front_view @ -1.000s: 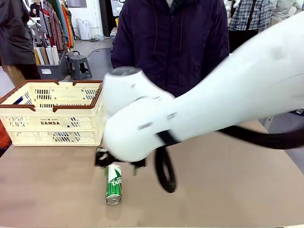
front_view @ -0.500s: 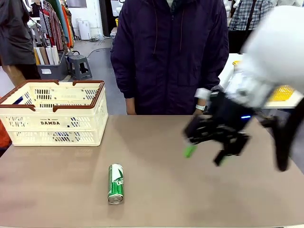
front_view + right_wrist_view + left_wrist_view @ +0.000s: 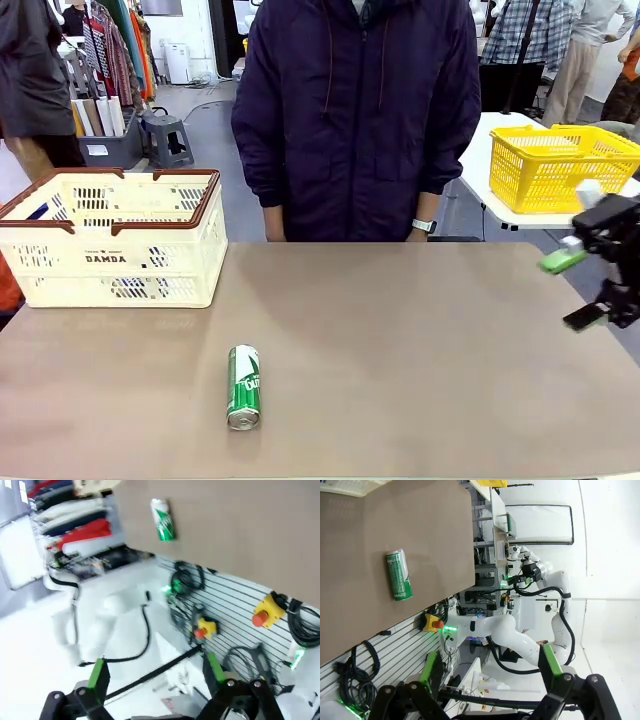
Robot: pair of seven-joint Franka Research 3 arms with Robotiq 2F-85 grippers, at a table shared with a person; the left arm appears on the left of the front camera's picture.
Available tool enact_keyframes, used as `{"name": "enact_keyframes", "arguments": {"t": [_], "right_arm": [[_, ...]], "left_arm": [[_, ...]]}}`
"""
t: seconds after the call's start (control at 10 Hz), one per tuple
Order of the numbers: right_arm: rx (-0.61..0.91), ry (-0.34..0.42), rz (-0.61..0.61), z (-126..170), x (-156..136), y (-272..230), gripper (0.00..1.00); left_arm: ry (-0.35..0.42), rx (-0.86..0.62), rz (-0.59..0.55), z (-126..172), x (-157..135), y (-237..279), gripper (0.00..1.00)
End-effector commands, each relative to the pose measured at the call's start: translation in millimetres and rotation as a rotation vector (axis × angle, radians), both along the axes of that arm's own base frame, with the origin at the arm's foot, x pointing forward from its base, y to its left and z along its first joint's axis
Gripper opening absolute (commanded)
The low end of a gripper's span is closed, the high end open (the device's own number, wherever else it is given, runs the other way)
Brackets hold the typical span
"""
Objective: Place the drinks into the Shopping basket.
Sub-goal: Pick up one drink and place it into the Shopping basket.
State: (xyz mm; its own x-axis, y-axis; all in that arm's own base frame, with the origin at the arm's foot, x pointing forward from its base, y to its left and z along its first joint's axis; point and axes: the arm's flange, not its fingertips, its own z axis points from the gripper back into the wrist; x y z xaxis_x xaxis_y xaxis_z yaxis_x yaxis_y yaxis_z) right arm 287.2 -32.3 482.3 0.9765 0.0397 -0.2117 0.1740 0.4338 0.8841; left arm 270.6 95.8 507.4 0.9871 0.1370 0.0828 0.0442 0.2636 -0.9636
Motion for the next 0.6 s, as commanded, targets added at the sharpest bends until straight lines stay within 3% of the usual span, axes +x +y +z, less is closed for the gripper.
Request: {"name": "enact_keyframes", "arguments": {"t": [0.0,0.1,0.2,0.5], "right_arm": [[0.176,-0.091,-0.206,-25,-12,-24,1.0],[0.172,-0.14,-0.362,-34,-23,-32,1.0],[0.092,-0.012,-0.108,-14,-5,-26,1.0],[0.092,-0.012,-0.108,-14,-5,-26,1.0]], "left_arm": [[-0.006,-0.003,-0.006,2,-1,0,1.0],[-0.006,-0.003,-0.006,2,-1,0,1.0],[-0.006,-0.003,-0.006,2,-1,0,1.0],[-0.006,-0.003,-0.006,2,-1,0,1.0]]}}
